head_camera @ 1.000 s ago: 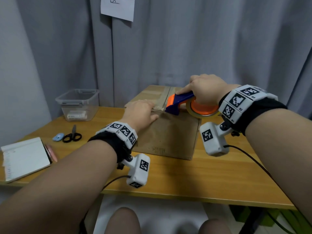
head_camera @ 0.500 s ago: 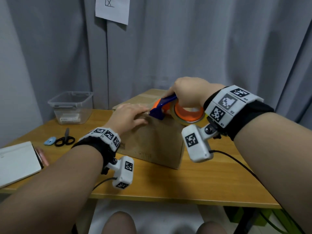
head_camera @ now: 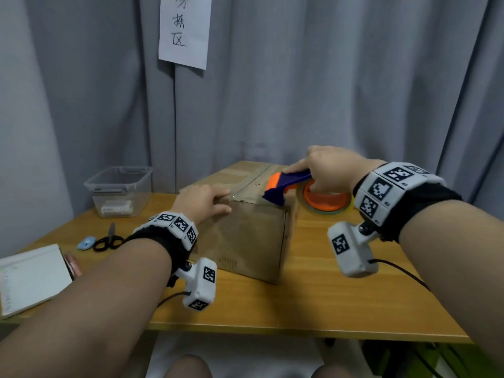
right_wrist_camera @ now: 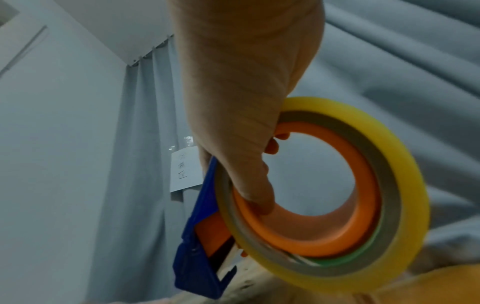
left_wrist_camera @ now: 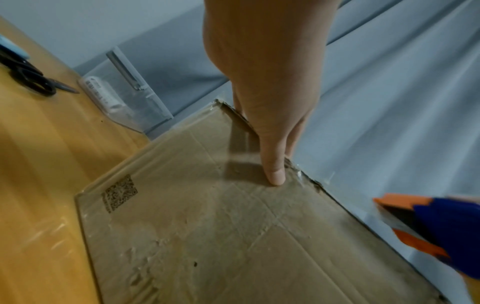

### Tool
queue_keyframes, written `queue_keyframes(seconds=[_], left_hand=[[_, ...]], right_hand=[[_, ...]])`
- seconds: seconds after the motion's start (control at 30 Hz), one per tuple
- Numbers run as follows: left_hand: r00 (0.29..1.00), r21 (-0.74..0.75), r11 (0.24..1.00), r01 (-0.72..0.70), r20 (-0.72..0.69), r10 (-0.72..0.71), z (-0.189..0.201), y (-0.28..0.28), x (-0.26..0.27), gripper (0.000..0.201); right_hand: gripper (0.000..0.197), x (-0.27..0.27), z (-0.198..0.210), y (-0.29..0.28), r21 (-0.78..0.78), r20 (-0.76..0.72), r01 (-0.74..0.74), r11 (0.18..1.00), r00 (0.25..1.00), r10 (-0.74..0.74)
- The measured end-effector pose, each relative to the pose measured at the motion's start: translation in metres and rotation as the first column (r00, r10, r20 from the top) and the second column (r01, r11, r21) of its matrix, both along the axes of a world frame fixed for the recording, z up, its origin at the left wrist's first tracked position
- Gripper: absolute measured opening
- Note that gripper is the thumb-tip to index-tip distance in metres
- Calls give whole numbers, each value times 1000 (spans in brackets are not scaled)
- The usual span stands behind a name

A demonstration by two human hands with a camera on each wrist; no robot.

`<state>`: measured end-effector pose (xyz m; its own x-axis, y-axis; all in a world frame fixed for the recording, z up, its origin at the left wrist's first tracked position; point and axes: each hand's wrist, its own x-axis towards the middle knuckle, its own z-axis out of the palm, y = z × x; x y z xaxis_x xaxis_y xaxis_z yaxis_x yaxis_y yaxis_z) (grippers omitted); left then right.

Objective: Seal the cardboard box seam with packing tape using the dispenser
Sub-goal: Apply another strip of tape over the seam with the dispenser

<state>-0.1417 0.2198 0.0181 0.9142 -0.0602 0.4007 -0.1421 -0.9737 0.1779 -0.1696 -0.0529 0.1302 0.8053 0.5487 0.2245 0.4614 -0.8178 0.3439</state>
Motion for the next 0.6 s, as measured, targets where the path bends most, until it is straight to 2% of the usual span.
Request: queue_keyframes(seconds=[0.13,0.27,0.47,0.6], left_hand=[[1000,55,998,-10,-16,11,2,-6,-3,56],[998,152,988,-10,-54,18,9,-18,-12,45],[977,102,972,213,4,-215,-2,-63,-14,52],[964,76,963,258,42,-262,-6,-68,-5,49]], right_hand=[[62,-2,-17,-17,28,-48,30,999,998,-28],[61,6,-27,-18,76,-64,18,997,998,-14],[60,9,-29,-15,89,-55,12,996,998,-7],[60,11,-35,-19,126,-32,9,992,999,-5]])
